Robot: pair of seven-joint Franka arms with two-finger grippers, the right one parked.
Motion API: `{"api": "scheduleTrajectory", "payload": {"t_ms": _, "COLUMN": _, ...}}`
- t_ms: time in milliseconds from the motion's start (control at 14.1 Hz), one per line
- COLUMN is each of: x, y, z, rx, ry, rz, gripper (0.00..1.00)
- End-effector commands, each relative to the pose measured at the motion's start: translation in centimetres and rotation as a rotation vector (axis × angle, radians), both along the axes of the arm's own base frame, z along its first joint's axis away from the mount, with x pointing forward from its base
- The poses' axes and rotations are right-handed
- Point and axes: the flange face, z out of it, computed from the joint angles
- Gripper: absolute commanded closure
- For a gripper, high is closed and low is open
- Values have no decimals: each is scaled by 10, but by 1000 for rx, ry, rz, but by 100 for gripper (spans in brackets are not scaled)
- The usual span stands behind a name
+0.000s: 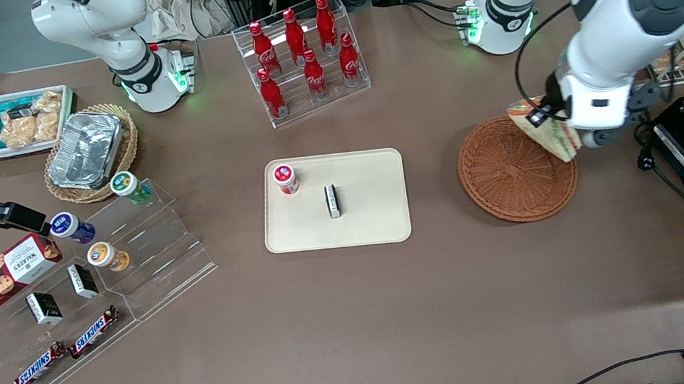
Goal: Place sandwich from basket to tray
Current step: 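Lift the sandwich up out of the basket with the left gripper, then carry the sandwich over the white tray and lower it onto the tray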
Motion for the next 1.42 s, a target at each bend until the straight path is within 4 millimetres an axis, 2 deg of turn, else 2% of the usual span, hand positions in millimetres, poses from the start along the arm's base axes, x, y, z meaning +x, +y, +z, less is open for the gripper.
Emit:
{"api": "scheduleTrajectory", "payload": {"t_ms": 0, "x": -2, "y": -24, "z": 3, "rx": -49, "ry": 15, "rz": -8, "gripper": 100}}
{"api": "scheduleTrajectory", "payload": {"t_ms": 71, "x": -4, "y": -32, "z": 3, "rx": -87, "ry": 28, "rz": 5, "gripper": 100}}
{"api": "scheduleTrajectory", "payload": {"t_ms": 283, "x": -13, "y": -77, "z": -3, "rx": -101, "ry": -11, "rz": -79, "gripper": 100}}
{"api": "scheduleTrajectory", "payload": {"t_ms": 354, "x": -14, "y": -92, "z": -12, "rx": -108, "ry": -26, "rz": -101, "gripper": 100}}
{"api": "scheduleTrajectory", "payload": {"t_ms": 496, "x": -15, "y": -124, "z": -44, "rx": -122, "ry": -18, "rz": -160, "gripper": 100}}
{"api": "scheduleTrajectory", "payload": {"t_ms": 780, "x": -18, "y": -195, "z": -90, "rx": -173, "ry": -96, "rz": -260, "gripper": 100}}
{"api": "scheduleTrajectory", "payload": {"t_ms": 1063, "x": -28, "y": -248, "z": -142, "rx": -209, "ry": -137, "rz": -326, "gripper": 100}}
{"api": "scheduleTrajectory", "payload": {"t_ms": 1134, "x": -30, "y": -258, "z": -161, "rx": -215, "ry": -143, "rz": -338, "gripper": 100}}
{"api": "scheduleTrajectory", "payload": {"t_ms": 1346, "x": -42, "y": -268, "z": -220, "rx": -167, "ry": -159, "rz": -411, "gripper": 100}}
